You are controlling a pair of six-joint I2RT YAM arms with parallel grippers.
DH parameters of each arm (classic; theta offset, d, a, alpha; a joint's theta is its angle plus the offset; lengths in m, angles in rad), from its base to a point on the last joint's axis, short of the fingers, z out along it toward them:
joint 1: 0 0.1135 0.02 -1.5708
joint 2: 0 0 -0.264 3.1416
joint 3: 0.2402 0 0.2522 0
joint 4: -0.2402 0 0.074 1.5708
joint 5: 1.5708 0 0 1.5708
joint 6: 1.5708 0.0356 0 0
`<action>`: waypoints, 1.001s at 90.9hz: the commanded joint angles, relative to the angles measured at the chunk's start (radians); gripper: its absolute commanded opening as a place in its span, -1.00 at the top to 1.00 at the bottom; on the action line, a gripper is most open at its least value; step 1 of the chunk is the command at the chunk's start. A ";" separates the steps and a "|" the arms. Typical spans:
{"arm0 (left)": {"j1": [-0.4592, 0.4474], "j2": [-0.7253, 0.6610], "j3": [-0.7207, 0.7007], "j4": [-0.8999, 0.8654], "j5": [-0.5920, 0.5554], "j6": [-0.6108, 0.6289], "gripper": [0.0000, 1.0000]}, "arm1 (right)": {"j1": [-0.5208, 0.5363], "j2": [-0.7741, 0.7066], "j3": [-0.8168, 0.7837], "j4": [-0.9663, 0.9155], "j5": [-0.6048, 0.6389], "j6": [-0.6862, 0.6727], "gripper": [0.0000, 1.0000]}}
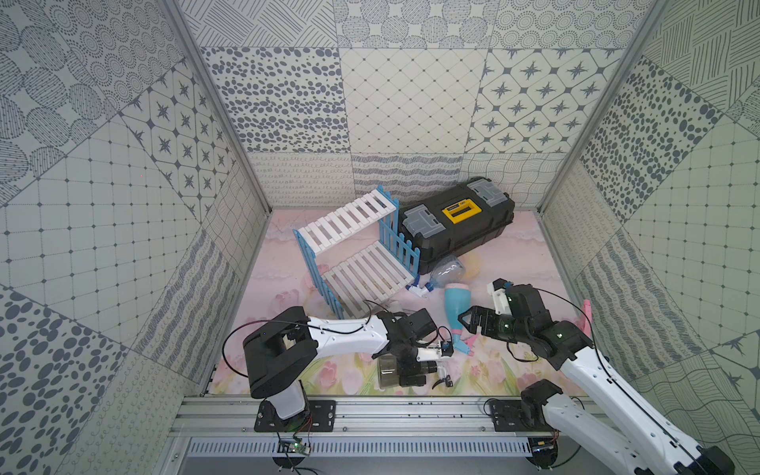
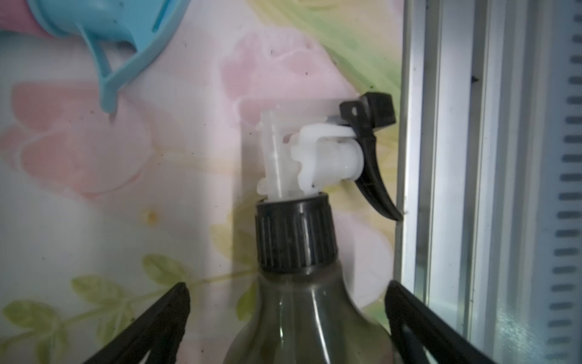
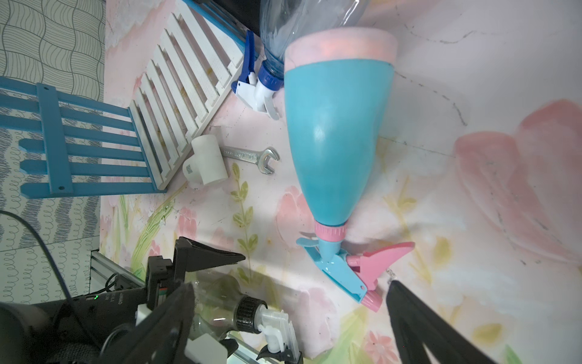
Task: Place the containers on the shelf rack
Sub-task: 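Pick up a container from the center of the board.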
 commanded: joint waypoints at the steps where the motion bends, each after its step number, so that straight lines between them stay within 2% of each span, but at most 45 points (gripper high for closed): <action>1: -0.012 0.020 -0.022 0.001 -0.089 0.059 -0.95 | -0.005 -0.022 -0.003 0.014 0.006 0.016 -0.94; 14: -0.012 0.017 -0.037 -0.016 -0.124 0.089 -0.84 | -0.005 -0.035 0.000 0.014 0.014 0.020 -0.94; 24: -0.017 0.005 -0.044 -0.022 -0.179 0.117 -0.97 | -0.007 -0.045 0.000 0.013 0.019 0.020 -0.94; 43: -0.019 -0.019 -0.028 -0.079 -0.243 0.151 -0.97 | -0.006 -0.048 0.000 0.014 0.023 0.020 -0.94; 67: -0.019 -0.017 0.024 -0.258 -0.192 0.075 -0.97 | -0.007 -0.048 -0.005 0.014 0.032 0.021 -0.94; 81: -0.020 -0.011 0.010 -0.279 -0.212 0.049 -0.97 | -0.006 -0.044 -0.003 0.015 0.038 0.020 -0.94; 85: -0.019 -0.011 0.011 -0.278 -0.222 0.042 -0.87 | -0.006 -0.045 0.000 0.014 0.038 0.020 -0.94; 91: -0.020 -0.012 0.015 -0.275 -0.226 0.029 -0.54 | -0.005 -0.046 0.007 0.014 0.034 0.020 -0.94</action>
